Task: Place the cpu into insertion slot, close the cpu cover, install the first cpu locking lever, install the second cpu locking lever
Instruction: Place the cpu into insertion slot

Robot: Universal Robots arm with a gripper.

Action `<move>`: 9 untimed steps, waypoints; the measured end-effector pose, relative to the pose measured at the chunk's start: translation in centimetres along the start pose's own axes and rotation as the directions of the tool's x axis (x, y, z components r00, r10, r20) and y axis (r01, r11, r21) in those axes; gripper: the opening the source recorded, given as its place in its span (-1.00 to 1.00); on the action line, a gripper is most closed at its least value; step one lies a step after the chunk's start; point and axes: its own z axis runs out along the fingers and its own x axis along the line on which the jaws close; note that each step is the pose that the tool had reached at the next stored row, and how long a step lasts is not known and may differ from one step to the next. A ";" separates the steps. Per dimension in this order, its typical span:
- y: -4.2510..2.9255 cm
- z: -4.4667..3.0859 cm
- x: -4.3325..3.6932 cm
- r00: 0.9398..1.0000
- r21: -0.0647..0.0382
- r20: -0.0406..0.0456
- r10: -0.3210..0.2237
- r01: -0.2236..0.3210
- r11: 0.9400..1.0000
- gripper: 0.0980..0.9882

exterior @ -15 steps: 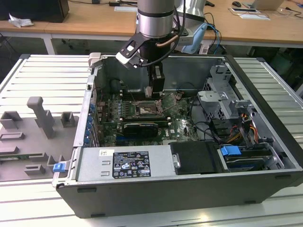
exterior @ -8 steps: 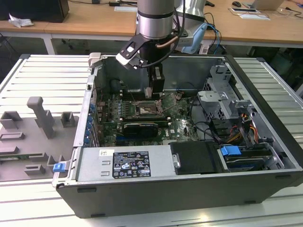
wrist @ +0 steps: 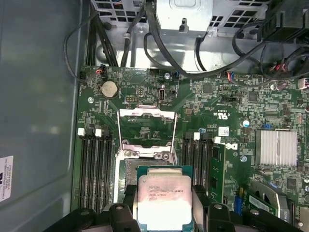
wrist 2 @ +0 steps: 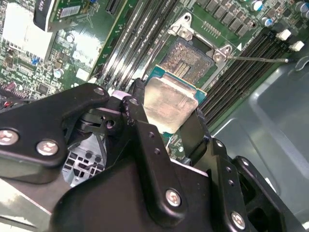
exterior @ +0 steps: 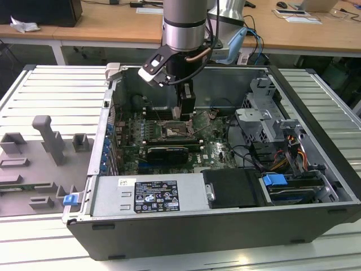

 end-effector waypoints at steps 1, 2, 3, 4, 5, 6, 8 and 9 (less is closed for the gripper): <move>-0.01 0.15 0.02 1.000 0.000 0.000 0.000 0.000 1.000 -0.01; -0.04 0.53 0.13 1.000 0.000 0.000 0.000 0.000 1.000 -0.01; -0.04 0.71 0.19 1.000 0.000 0.000 0.000 0.000 1.000 -0.01; -0.05 0.83 0.22 1.000 0.000 0.000 0.000 0.000 1.000 -0.01; -0.06 1.06 0.31 1.000 0.000 0.000 0.000 0.000 1.000 -0.01; -0.07 1.31 0.36 1.000 0.000 0.000 0.000 0.000 1.000 -0.01; -0.11 1.88 0.62 1.000 0.000 0.000 0.000 0.000 1.000 -0.01; -0.19 2.26 0.87 1.000 0.000 0.000 0.001 -0.001 1.000 -0.01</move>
